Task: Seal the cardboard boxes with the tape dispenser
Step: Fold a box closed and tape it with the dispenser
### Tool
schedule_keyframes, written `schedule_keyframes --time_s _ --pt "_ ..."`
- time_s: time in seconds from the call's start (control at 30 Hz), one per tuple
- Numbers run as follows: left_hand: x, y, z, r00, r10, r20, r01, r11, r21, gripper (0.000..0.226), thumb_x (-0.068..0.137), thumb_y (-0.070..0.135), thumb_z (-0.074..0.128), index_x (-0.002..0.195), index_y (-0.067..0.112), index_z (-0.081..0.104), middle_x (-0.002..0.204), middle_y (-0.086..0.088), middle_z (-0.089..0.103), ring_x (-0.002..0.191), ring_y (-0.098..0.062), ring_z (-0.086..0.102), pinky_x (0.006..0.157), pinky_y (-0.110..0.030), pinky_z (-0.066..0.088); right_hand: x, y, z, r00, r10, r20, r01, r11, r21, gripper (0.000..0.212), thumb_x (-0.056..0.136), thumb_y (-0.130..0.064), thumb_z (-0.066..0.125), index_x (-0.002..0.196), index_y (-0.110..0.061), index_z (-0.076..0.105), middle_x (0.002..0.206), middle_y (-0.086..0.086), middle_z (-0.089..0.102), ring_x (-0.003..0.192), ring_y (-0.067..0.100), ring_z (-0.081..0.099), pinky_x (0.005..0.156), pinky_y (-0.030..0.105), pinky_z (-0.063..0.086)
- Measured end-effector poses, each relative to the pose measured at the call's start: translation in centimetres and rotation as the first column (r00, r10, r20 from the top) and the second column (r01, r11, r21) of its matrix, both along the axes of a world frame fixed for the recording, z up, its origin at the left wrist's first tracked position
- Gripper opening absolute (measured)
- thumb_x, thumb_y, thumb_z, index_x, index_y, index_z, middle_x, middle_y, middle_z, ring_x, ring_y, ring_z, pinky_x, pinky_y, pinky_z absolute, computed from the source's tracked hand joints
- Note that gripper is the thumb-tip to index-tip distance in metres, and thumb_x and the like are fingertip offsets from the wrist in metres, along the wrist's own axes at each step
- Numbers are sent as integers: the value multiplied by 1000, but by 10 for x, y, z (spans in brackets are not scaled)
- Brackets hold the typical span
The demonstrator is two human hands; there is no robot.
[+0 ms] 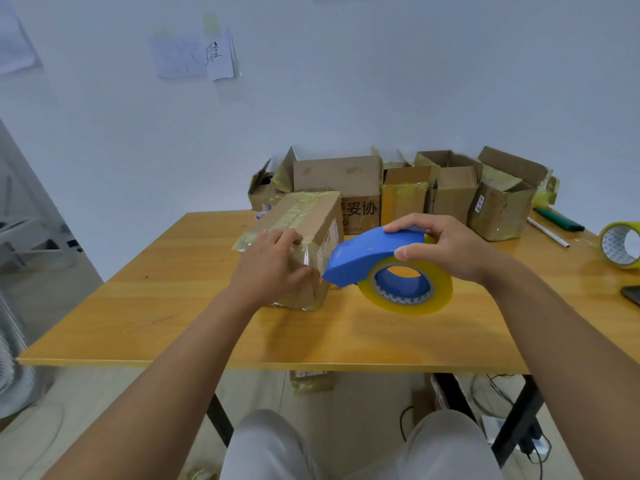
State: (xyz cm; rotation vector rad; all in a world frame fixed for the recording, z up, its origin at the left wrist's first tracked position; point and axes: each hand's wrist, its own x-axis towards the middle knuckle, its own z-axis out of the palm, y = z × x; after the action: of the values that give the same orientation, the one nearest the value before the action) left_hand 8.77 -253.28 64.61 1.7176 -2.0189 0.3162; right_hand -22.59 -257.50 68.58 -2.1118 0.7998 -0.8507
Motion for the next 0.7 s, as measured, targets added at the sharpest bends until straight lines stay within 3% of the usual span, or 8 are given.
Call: schedule_keyframes --time_s 0.1,0.17,0.23,0.33,0.43,0.5,0.6,0.7 --pt "7 4 12 994 -40 -99 55 988 146 61 80 46 48 137 22 48 143 2 49 129 -21 42 96 -36 39 25 -7 7 992 -19 -123 21 1000 11 30 76 -57 67 105 -49 68 104 -29 63 96 0 62 74 11 47" --pt "8 6 18 984 -38 -176 74 976 203 62 81 44 39 138 24 48 147 1 47 132 -19 40 102 -39 36 40 -12 3 916 -48 -398 24 998 -63 37 72 -66 63 103 -47 68 105 -26 61 97 2 60 76 22 47" --pt "7 5 19 972 -32 -235 81 976 202 60 82 47 36 136 25 50 145 2 49 128 -16 42 93 -36 37 42 -15 -18 868 -138 -477 95 989 -113 31 76 -59 66 103 -45 66 107 -22 61 94 1 57 74 23 45" --pt "-2 0 13 964 28 -265 6 992 124 59 82 62 36 124 27 57 123 8 59 109 -13 51 79 -34 42 26 -12 -50 921 -357 -154 348 934 -83 21 84 -45 71 104 -44 63 105 -18 61 92 1 56 71 21 43" --pt "-19 -9 9 932 166 -323 -159 986 49 53 85 75 39 96 28 60 93 13 61 83 -11 57 63 -31 46 28 -8 -67 876 -481 49 483 874 -57 28 84 -47 73 109 -44 62 105 -23 58 93 -9 55 67 11 39" --pt "-27 -16 7 931 226 -287 -240 971 -13 47 89 71 43 85 26 56 82 9 59 75 -13 56 56 -30 42 39 -5 -75 841 -520 150 530 847 -35 31 84 -46 73 112 -42 61 105 -21 59 90 -11 55 63 7 41" --pt "-28 -21 4 945 240 -224 -256 966 -46 34 91 59 53 91 25 54 89 5 59 81 -17 54 58 -31 41 59 -2 -84 792 -568 225 586 810 -20 36 86 -45 72 119 -34 61 100 -16 60 86 -2 58 61 12 44" --pt "-19 -17 -1 967 177 -183 -187 982 -41 36 90 55 60 105 23 57 99 4 59 89 -18 52 65 -32 42 77 2 -94 754 -606 254 624 781 14 44 84 -48 71 124 -32 60 96 -16 58 85 7 60 65 22 48"
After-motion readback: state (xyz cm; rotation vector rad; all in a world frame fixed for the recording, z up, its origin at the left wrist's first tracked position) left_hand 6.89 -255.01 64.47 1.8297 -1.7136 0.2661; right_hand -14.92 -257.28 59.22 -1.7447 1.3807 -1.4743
